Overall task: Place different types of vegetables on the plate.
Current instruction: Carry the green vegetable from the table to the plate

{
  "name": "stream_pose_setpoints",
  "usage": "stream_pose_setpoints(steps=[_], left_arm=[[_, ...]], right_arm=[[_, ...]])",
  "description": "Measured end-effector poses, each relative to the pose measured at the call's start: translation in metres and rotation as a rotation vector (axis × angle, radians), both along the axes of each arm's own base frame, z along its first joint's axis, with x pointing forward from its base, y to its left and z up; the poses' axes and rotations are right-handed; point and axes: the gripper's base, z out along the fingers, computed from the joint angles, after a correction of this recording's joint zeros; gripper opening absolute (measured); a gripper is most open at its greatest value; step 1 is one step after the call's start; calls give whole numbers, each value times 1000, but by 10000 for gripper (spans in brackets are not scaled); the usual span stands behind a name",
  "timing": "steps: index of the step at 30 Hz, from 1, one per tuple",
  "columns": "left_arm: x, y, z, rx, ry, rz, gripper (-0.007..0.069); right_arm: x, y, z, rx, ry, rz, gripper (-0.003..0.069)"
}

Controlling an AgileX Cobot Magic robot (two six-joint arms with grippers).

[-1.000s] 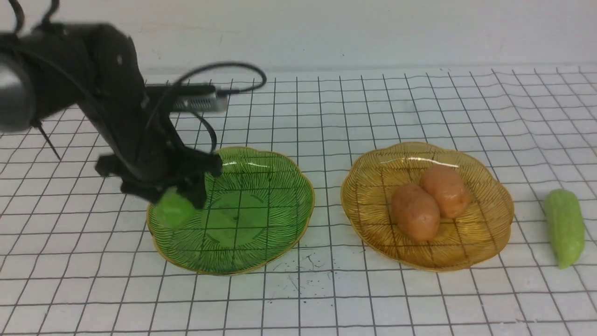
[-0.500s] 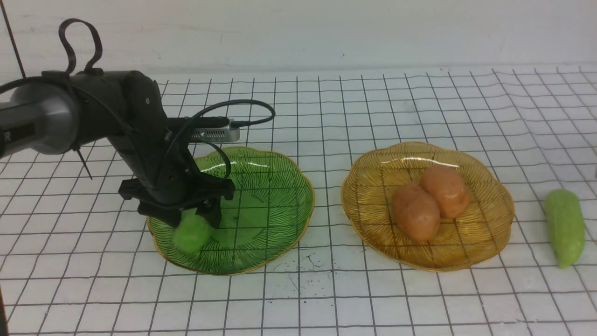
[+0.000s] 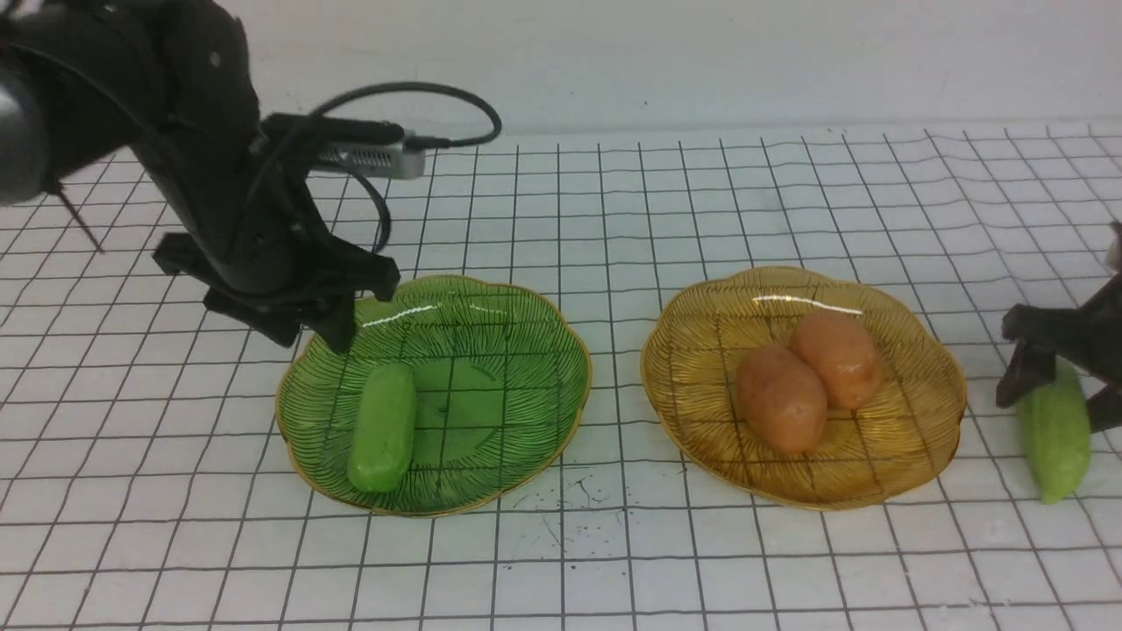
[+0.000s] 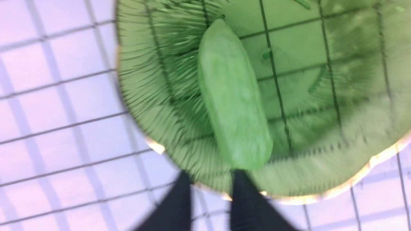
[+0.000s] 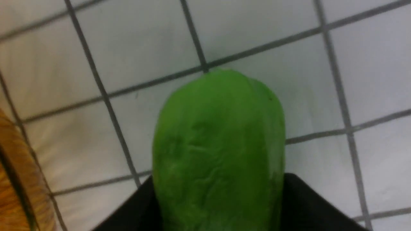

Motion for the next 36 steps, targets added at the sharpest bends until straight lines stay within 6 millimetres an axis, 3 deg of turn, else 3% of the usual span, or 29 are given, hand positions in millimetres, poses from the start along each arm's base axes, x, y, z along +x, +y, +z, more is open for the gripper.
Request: stream_pose_setpoints(steps=[5, 9, 12, 16, 19, 21, 23, 25, 30, 36], left_arm=[[-45, 11, 41, -21, -125, -1, -2], [-86, 18, 57, -73, -235, 0, -8], [-122, 24, 59, -129, -341, 0, -8], [-168, 34, 54, -181, -515, 1, -8], [-194, 40, 46, -205, -608, 4, -8], [-216, 45, 40, -231, -681, 14, -8], [-230, 48, 34, -257, -723, 30, -8], [-248, 52, 25, -285, -758, 48, -8], [-272, 56, 8, -308, -741, 57, -8], [-290, 59, -3, -284, -636, 55, -8]], right_arm=[[-6, 4, 22, -57, -6, 3, 391], [-18, 14, 77, 2, -149, -58, 391], [-26, 50, 126, 180, -335, -70, 391], [-27, 121, 151, 385, -492, 115, 391], [-31, 183, 148, 503, -527, 281, 391], [-33, 213, 141, 555, -531, 333, 391], [-34, 245, 129, 593, -536, 370, 391], [-30, 278, 103, 601, -541, 363, 391], [-10, 322, 63, 608, -517, 368, 391], [21, 350, 31, 690, -443, 360, 399]])
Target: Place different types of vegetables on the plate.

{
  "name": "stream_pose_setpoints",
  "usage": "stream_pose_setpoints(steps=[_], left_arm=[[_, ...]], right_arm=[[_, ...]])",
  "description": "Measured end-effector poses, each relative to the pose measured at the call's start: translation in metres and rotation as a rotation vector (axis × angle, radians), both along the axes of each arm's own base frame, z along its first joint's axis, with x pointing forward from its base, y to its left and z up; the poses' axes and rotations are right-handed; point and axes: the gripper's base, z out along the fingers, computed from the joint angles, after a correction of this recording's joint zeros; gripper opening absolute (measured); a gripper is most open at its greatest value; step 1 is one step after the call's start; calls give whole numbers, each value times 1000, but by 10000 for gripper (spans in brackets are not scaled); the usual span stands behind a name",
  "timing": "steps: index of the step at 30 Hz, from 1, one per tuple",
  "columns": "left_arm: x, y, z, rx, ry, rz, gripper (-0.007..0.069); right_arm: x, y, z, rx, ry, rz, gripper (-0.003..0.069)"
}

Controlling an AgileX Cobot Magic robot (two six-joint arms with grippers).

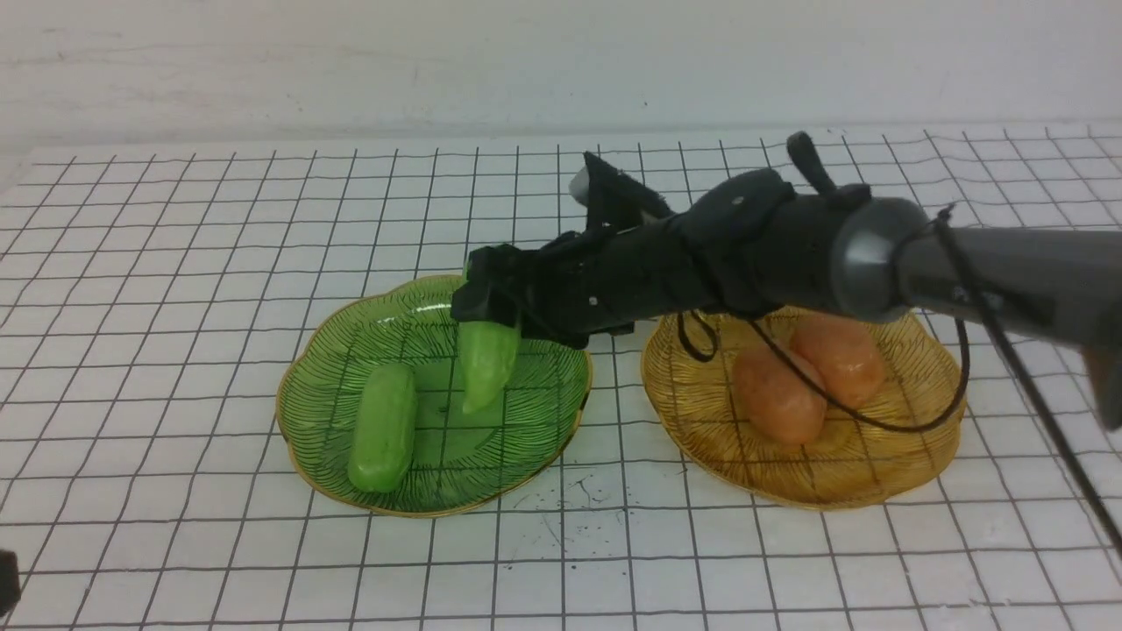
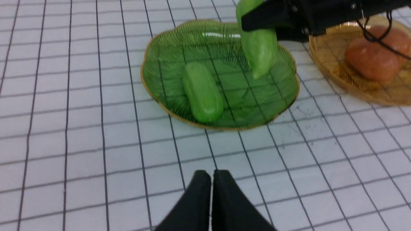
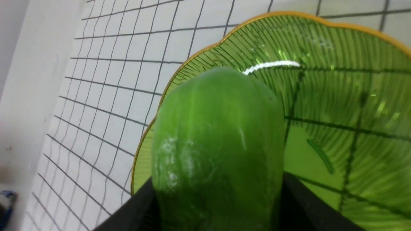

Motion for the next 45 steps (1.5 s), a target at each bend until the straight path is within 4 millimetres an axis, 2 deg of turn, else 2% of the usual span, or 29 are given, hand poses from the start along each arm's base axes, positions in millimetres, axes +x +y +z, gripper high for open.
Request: stream_pose_setpoints(steps=[3, 6, 9, 12, 15, 18, 21, 22, 25, 26, 27, 31, 32, 34, 36, 37, 39, 40, 41, 42, 45], left_arm=[[-4, 1, -4, 14, 49, -3, -8], [-6, 1, -7, 22, 77, -4, -8], [-6, 1, -6, 21, 74, -4, -8], [-6, 1, -6, 20, 66, -4, -8], [-6, 1, -6, 21, 65, -5, -8], [-5, 1, -6, 21, 64, -5, -8], [-5, 1, -6, 21, 64, -5, -8], [-5, 1, -5, 21, 62, -5, -8], [-5, 1, -5, 21, 62, -5, -8], [-5, 1, -5, 21, 62, -5, -8], [-5, 1, -5, 21, 62, -5, -8], [-5, 1, -5, 21, 60, -5, -8], [-5, 1, -5, 21, 60, -5, -8], [-4, 1, -4, 16, 41, -4, -8], [-3, 1, -3, 12, 25, -3, -8], [-3, 1, -2, 10, 15, -2, -8], [-2, 1, 0, 4, -6, -1, -8], [-2, 1, 0, 3, -11, -1, -8], [-1, 1, 1, 0, -22, 0, -8], [1, 0, 4, -9, -59, 2, -8], [4, 0, 10, -28, -132, 7, -8]], right_arm=[[4, 5, -6, 44, 77, 30, 441], [9, 6, -5, 45, 118, 76, 554], [13, 0, 0, 42, 145, 84, 596], [20, -14, 11, 61, 192, 104, 605], [27, -36, 28, 67, 228, 181, 541], [26, -60, 60, 19, 211, 226, 394], [21, -83, 103, -78, 113, 198, 188], [12, -96, 129, -154, 45, 176, 92], [-13, -121, 180, -311, -81, 107, 12], [-23, -129, 197, -361, -123, 75, -1], [-25, -131, 200, -370, -131, 69, -1], [-79, -169, 270, -499, -302, -97, -13], [-78, -169, 270, -507, -304, -100, -13], [-117, -190, 299, -529, -360, -209, -14], [-147, -206, 311, -545, -386, -281, -14], [-168, -216, 316, -558, -399, -325, -14], [-204, -234, 315, -583, -419, -386, -14], [-209, -235, 318, -572, -432, -394, -14], [-221, -241, 311, -581, -440, -414, -14], [-246, -252, 303, -564, -513, -467, -14], [-287, -266, 278, -492, -680, -534, -14]])
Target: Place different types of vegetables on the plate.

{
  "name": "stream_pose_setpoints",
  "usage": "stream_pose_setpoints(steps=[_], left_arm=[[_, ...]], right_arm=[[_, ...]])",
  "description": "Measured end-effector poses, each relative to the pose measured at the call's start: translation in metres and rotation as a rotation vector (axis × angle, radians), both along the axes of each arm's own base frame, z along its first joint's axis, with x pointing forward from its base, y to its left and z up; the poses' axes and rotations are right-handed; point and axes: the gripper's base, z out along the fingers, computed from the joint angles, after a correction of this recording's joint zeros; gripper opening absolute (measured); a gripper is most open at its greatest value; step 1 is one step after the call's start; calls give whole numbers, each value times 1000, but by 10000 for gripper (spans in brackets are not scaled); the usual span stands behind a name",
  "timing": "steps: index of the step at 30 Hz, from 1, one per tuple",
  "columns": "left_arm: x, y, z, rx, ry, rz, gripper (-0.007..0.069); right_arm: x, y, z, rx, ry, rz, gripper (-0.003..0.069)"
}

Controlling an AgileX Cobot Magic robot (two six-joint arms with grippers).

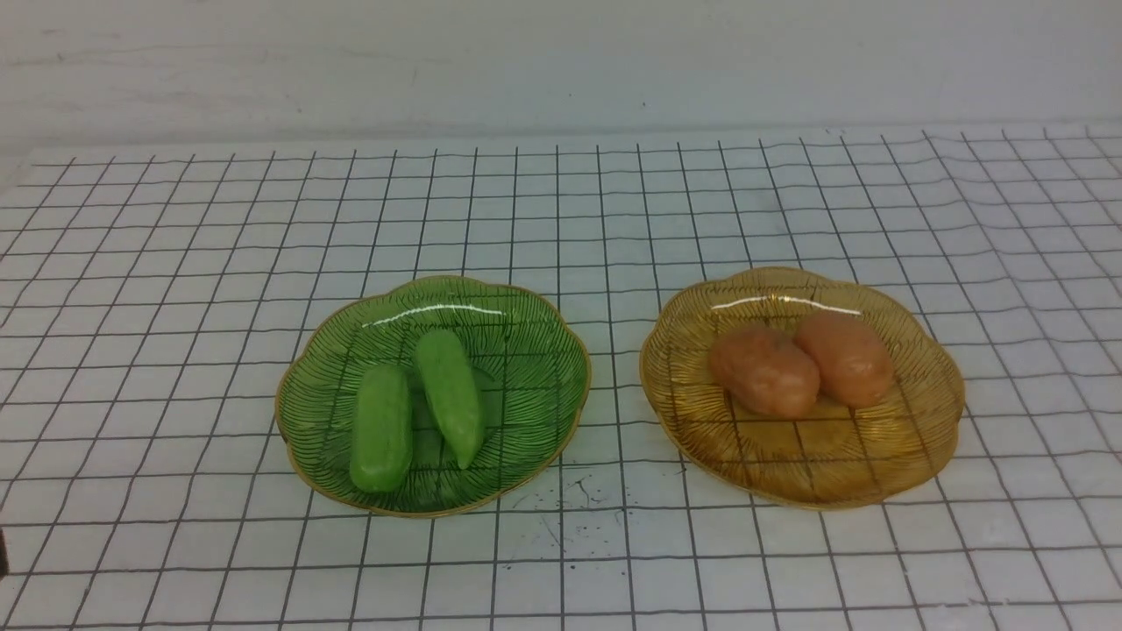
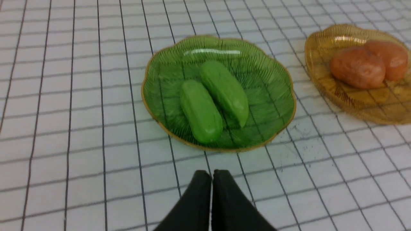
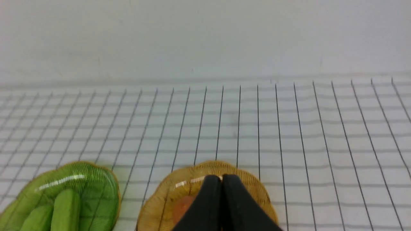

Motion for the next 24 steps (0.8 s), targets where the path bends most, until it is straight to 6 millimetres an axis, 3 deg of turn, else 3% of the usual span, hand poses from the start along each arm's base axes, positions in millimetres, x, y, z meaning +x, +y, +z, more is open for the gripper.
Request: stream_pose_setpoints(steps=[2, 3, 4, 7, 10, 14, 24], left_arm=[[1, 0, 3, -8, -30, 2, -8], [2, 0, 4, -14, -56, 3, -8], [2, 0, 4, -15, -57, 4, -8], [4, -1, 1, -16, -59, 4, -8], [6, -1, -7, -12, -34, 4, -8], [10, -2, -21, -2, 13, 4, -8], [17, -8, -50, -66, 73, -8, -8]], right_arm=[[-16, -4, -14, 16, -97, 13, -14], [-36, -8, -34, 32, -236, 37, -14], [-40, -9, -40, 35, -270, 43, -14], [-76, -16, -87, 68, -507, 94, -14], [-87, -18, -118, 74, -556, 106, -14], [-87, -18, -129, 70, -545, 108, -14], [-88, -18, -130, 66, -547, 106, -14]])
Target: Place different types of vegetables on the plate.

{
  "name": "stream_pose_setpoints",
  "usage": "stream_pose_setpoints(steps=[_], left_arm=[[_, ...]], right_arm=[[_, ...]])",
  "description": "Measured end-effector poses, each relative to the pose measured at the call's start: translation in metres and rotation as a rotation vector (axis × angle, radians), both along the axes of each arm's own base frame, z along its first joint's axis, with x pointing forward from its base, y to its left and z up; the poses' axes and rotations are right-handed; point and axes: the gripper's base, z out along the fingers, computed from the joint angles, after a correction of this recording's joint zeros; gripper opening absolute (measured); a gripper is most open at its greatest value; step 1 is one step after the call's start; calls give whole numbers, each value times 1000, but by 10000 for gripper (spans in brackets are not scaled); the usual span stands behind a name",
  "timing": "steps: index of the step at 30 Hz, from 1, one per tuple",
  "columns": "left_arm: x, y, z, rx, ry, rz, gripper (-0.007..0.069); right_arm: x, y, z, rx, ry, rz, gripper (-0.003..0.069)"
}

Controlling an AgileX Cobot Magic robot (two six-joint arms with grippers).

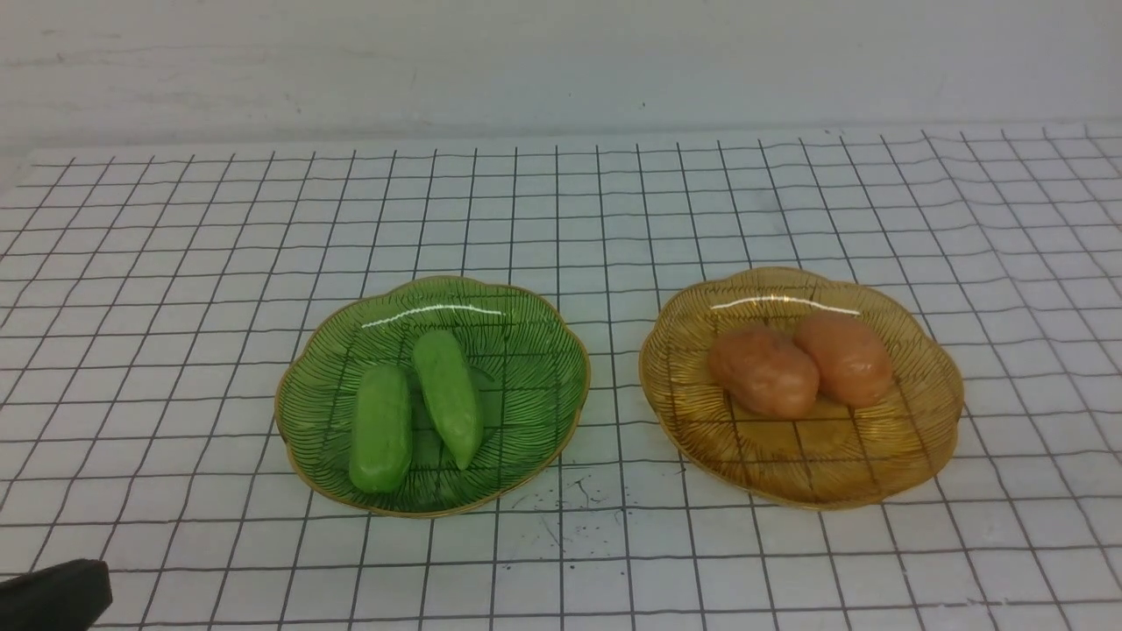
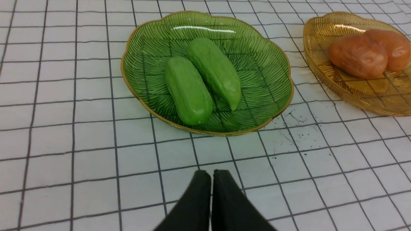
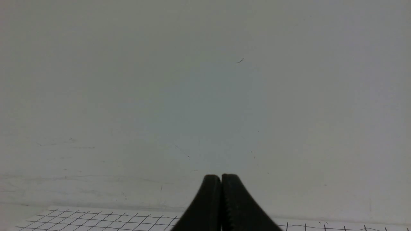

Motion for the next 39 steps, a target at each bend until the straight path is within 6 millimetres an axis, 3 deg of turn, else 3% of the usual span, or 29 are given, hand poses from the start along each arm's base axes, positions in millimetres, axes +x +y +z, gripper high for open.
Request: stream_pose_setpoints(steps=[8, 17, 28, 32, 39], left_arm=[[6, 0, 13, -48, -160, 22, -8], [6, 0, 13, -48, -164, 22, -8], [8, 8, 11, 197, -219, 12, -8], [0, 12, -4, 243, -237, 20, -8], [-13, 16, -55, 204, -307, 86, -8]], right_arm=[[0, 0, 0, -1, 2, -1, -14], [0, 0, 0, -3, 2, -2, -14], [0, 0, 0, -3, 2, -2, -14], [0, 0, 0, -4, 2, -2, -14], [0, 0, 0, -4, 3, -3, -14]])
